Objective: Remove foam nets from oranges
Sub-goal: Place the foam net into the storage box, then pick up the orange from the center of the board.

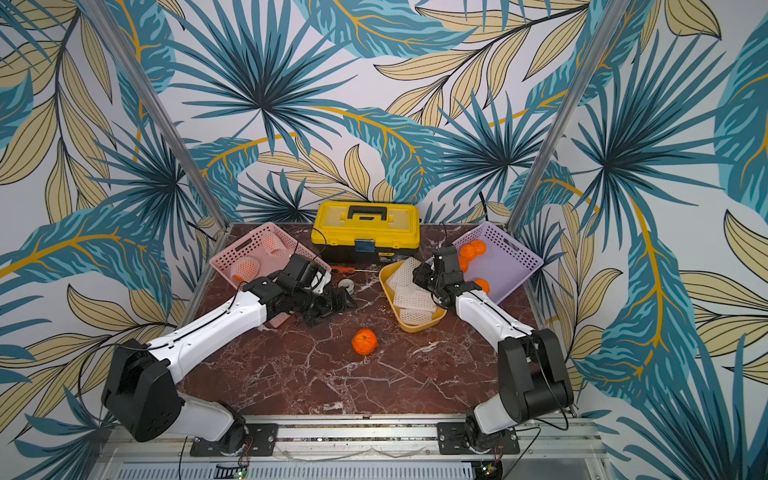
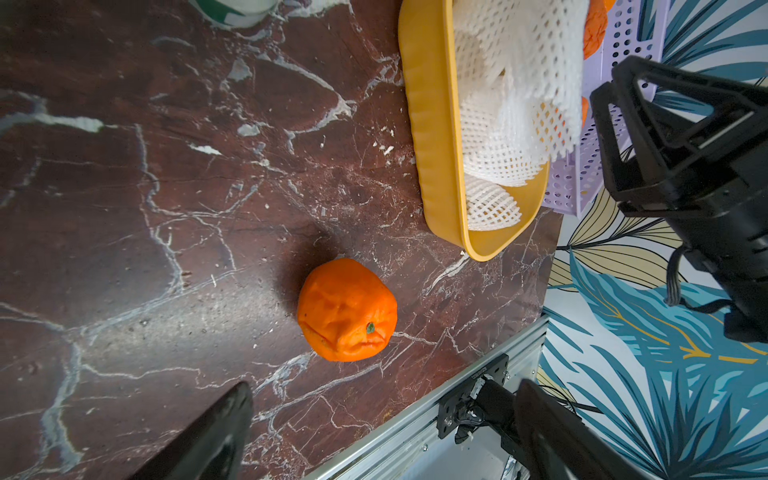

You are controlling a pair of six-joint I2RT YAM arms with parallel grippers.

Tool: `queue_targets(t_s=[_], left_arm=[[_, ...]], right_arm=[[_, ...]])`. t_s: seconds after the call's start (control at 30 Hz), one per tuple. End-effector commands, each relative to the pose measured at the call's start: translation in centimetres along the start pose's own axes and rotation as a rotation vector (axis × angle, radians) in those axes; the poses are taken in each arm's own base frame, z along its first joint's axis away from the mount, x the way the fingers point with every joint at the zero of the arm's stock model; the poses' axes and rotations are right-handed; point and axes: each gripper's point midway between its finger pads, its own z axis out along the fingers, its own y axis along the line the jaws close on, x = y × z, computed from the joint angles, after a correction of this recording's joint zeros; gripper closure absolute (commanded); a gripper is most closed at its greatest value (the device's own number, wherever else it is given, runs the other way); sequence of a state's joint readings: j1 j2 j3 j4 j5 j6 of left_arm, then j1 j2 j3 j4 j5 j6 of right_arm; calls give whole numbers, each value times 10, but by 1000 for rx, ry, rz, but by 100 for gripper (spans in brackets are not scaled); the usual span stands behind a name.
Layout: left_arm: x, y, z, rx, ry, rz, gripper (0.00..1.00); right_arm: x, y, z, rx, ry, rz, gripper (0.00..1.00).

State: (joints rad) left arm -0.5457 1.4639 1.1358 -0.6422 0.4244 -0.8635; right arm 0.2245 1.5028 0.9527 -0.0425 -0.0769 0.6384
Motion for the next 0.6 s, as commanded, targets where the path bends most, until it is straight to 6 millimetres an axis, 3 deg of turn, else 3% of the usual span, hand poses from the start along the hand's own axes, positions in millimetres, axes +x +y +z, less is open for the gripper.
queue_targets(t_s=[0.0, 0.07, 0.13, 0.23, 0.3, 0.43, 0.57], left_arm=[[-4, -2, -11, 12, -21, 5, 1], [-7, -2, -14, 12, -26, 7, 1], [-11, 0, -19, 9, -41, 8, 1], [-18, 3, -26, 6, -60, -1, 1], [-22, 6, -30, 0, -72, -5, 1], [-33, 12, -41, -7, -106, -20, 1], [-44, 18, -56, -15, -145, -33, 0]], right_arm=[[12, -6, -6, 17, 17, -17, 58], [16, 8, -14, -48, 15, -62, 58], [30, 38, -25, -159, 33, -168, 54], [69, 80, -46, -294, 59, -401, 46], [95, 98, -59, -353, 56, -524, 41], [141, 107, -68, -389, 101, -668, 29], [185, 98, -60, -346, 213, -776, 20]])
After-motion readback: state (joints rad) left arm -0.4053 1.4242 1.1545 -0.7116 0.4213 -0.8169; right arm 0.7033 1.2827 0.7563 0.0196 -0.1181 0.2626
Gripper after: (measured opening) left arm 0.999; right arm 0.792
